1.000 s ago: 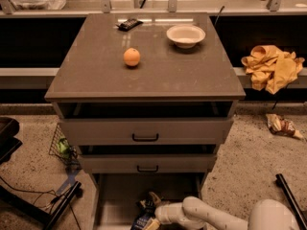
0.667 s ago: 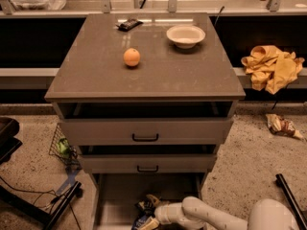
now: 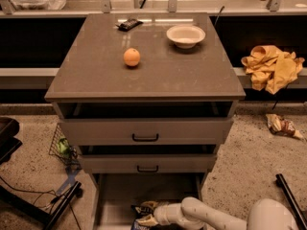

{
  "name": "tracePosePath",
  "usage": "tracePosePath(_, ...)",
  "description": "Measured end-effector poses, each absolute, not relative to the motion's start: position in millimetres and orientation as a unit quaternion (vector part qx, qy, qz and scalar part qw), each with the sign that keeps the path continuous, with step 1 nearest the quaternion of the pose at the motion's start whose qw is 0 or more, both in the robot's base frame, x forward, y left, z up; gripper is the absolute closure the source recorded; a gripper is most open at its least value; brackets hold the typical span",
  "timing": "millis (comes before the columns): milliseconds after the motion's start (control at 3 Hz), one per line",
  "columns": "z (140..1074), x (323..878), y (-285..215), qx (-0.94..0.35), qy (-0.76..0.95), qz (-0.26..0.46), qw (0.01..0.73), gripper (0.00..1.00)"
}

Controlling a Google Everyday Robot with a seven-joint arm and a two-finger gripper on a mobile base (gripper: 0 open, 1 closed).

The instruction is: Pick blue chip bag from bottom drawer and place on counter

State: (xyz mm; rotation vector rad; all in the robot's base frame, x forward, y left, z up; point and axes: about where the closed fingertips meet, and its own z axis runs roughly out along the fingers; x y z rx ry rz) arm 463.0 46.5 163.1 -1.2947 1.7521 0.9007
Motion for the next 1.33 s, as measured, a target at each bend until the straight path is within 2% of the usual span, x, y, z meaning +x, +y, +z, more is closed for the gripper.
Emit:
tracePosePath(333, 163, 462, 48, -0.508, 0.686, 0.355, 0.382, 0.85)
tracePosePath(667, 163, 461, 50, -0.508, 0.686, 0.356, 0.381, 1.0)
tracePosePath(1333, 209, 473, 34, -0.474, 0.655, 0.411, 0.42, 1.0)
